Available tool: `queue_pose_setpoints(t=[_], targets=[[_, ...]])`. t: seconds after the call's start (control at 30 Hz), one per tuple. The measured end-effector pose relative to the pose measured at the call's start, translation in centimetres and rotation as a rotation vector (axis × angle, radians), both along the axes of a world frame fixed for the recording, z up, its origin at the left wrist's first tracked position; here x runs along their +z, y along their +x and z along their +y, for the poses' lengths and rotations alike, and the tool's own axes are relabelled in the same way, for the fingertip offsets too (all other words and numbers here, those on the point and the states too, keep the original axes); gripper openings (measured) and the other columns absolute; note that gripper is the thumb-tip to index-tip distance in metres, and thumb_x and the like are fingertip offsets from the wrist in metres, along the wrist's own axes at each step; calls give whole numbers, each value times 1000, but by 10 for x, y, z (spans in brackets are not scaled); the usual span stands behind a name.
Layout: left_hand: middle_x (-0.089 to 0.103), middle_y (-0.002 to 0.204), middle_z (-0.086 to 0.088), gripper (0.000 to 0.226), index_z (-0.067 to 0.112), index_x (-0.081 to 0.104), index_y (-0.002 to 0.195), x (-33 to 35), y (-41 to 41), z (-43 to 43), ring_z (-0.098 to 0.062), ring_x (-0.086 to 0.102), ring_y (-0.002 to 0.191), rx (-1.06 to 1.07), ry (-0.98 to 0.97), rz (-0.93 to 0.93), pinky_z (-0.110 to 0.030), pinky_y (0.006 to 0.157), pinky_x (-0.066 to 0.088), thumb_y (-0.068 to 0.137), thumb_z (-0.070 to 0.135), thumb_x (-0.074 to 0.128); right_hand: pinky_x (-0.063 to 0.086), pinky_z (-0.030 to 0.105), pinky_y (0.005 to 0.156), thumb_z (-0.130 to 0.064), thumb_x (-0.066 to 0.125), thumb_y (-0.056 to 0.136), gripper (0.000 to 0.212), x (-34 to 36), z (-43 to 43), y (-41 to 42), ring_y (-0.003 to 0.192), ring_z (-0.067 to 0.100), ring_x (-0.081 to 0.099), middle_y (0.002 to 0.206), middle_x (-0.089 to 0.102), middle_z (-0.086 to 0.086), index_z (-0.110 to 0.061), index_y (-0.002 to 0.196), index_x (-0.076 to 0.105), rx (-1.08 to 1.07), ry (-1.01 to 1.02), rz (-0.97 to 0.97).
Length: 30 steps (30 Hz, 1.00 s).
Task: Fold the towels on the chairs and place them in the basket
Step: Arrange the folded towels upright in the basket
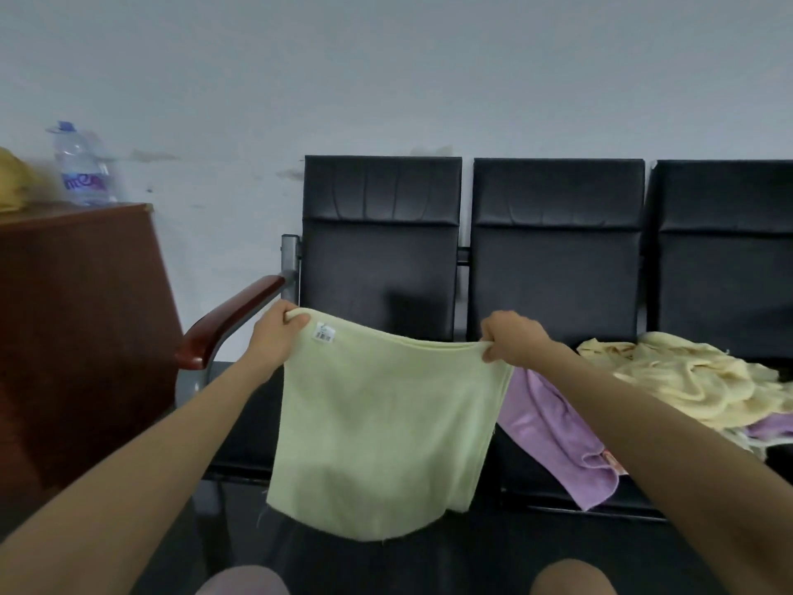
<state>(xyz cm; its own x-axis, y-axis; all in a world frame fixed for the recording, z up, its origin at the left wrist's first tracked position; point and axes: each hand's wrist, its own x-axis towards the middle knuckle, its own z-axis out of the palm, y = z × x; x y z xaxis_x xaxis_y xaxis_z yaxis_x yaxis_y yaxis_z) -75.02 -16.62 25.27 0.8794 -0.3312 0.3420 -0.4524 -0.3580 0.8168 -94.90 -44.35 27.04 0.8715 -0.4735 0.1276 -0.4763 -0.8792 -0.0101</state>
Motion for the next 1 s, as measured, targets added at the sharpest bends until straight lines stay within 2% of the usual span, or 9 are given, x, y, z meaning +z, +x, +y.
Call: queue_pose_setpoints(t=[0.1, 0.23, 0.43, 0.5, 0.63, 0.7, 0.8, 0.9, 1.0], targets=[[56, 86, 0, 10, 10, 56, 95, 3, 3, 4, -10, 48, 74, 11, -61, -17, -23, 62, 36, 93, 19, 56, 39, 32, 71, -25, 66, 87, 22, 1, -6, 4, 85, 23, 50, 100, 48, 4, -15, 87, 46, -16, 36, -277], [59, 80, -4, 16, 6, 59, 88, 3, 6, 21, -17, 50, 71, -7, -74, 0, -30, 67, 40, 87, 21, 66, 37, 30, 63, -24, 70, 84, 26, 14, -11, -1, 75, 21, 49, 86, 55, 2, -18, 80, 45, -5, 202, -263], [53, 69, -5, 15, 13, 51, 82, 37, 5, 22, -6, 49, 39, -33, -394, 81, -18, 39, 40, 90, 15, 63, 47, 17, 41, -5, 58, 90, 8, 67, -6, -8, 59, 17, 56, 76, 59, 2, -11, 90, 62, 100, 564, -727], [59, 83, -9, 7, 9, 53, 92, 49, 16, 16, -10, 61, 45, -49, -368, 140, -20, 41, 48, 93, 11, 59, 55, 23, 47, -1, 53, 92, 13, 77, -10, 2, 65, 23, 61, 81, 58, 4, -10, 93, 61, 47, 659, -727], [55, 111, -17, 14, 4, 46, 110, 55, 42, -3, -28, 66, 75, -142, -125, 342, -32, 63, 59, 96, 6, 50, 55, 42, 85, 1, 60, 87, 24, 66, -27, 38, 97, 29, 62, 96, 61, 8, -3, 111, 62, -60, 639, -562], [56, 108, -12, 7, 7, 47, 99, 61, 52, -15, -28, 61, 86, -52, -102, 170, -39, 80, 53, 94, 10, 51, 52, 36, 75, 1, 47, 91, 23, 61, -29, 52, 91, 24, 57, 109, 61, 14, -7, 107, 61, -116, 716, -767], [51, 92, 0, 9, 10, 47, 101, 76, 59, -28, -20, 50, 87, 26, -278, -26, -41, 84, 49, 96, 17, 48, 39, 26, 59, -2, 37, 93, 23, 64, -28, 65, 78, 16, 49, 101, 58, 4, -15, 99, 55, -90, 742, -1025], [50, 87, 5, 7, 11, 46, 101, 69, 61, -28, -18, 50, 86, 24, -354, -41, -40, 84, 50, 97, 17, 45, 37, 23, 57, -2, 37, 94, 22, 58, -29, 69, 72, 11, 46, 91, 55, -2, -16, 98, 54, -20, 739, -1032], [55, 99, -6, 11, 9, 48, 106, 29, 64, -21, -27, 53, 97, 62, -218, 9, -40, 88, 45, 98, 17, 44, 39, 24, 62, -3, 45, 93, 18, 29, -28, 69, 82, 15, 50, 90, 57, -2, -17, 91, 57, -3, 676, -882]])
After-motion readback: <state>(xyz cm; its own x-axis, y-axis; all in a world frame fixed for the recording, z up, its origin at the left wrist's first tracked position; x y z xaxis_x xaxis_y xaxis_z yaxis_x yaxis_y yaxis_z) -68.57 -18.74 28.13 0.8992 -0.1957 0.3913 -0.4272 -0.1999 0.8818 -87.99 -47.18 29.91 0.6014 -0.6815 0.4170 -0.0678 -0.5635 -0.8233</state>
